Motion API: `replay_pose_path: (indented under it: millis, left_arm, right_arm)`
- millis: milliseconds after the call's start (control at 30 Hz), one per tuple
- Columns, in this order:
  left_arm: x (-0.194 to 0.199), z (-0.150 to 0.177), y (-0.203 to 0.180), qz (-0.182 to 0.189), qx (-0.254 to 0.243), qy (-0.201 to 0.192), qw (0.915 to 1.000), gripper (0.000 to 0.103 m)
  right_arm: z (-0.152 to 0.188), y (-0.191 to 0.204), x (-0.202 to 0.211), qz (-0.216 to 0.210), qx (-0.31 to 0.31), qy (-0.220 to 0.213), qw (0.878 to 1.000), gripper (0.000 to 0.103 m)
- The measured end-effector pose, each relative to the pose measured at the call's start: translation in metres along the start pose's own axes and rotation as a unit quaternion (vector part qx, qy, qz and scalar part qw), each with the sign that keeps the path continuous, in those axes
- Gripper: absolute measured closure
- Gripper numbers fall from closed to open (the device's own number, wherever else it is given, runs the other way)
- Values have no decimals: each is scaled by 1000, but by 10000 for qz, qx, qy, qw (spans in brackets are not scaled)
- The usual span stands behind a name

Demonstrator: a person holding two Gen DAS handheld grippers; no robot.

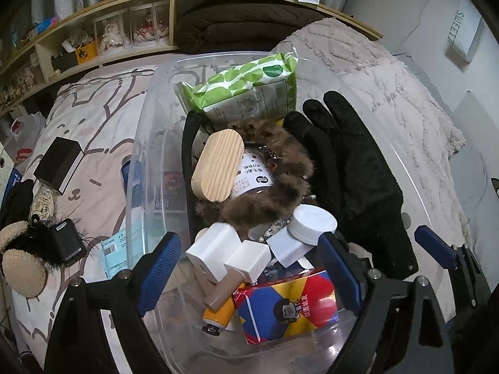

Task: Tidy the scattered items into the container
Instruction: 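Raise both open grippers out of the box and back away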

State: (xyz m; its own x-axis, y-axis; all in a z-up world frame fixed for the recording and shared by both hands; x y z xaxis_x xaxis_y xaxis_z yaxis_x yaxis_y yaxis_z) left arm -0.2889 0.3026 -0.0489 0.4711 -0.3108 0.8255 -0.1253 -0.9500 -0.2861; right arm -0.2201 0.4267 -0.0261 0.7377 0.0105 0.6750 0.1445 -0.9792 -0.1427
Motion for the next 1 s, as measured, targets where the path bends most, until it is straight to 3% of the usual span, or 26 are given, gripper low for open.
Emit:
replay_pose_path:
  millis: [267, 400, 600, 667, 1000]
  left_arm:
    - [11, 0, 1, -26, -114, -191, 9997, 13]
    - [23, 0, 2, -58, -284, -521, 9982, 13]
    - [39, 1, 4, -113, -583, -903, 9941, 1]
    - [43, 3, 5, -2, -619, -979, 9933, 0]
    - [55, 11, 19, 7, -511, -1214, 9913, 0]
  right_arm:
    - [-3, 10, 1, 7, 170, 1, 9999, 8]
    - [-5, 13, 3, 85, 207, 7, 9998, 8]
    - [-8, 17, 8, 111, 200, -20, 9997, 8]
    - [-9, 18, 8, 182, 216, -31, 9996, 3]
    - [-7, 18, 11, 412, 164, -106, 9990, 0]
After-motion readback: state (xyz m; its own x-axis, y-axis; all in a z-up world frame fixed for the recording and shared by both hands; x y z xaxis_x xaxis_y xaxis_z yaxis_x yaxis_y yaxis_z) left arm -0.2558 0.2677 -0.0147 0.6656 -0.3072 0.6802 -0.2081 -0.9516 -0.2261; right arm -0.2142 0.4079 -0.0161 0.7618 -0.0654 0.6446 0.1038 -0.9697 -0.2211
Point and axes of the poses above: each gripper's, at about its wrist camera, not at the fingertips, and x roughly against the way its jaws point, y to its left, z to its underside, the point moved 4 cm from there along -x, roughly the way its jaws point, and after that the axes turned 13 degrees about x, right-handed, at the moved point
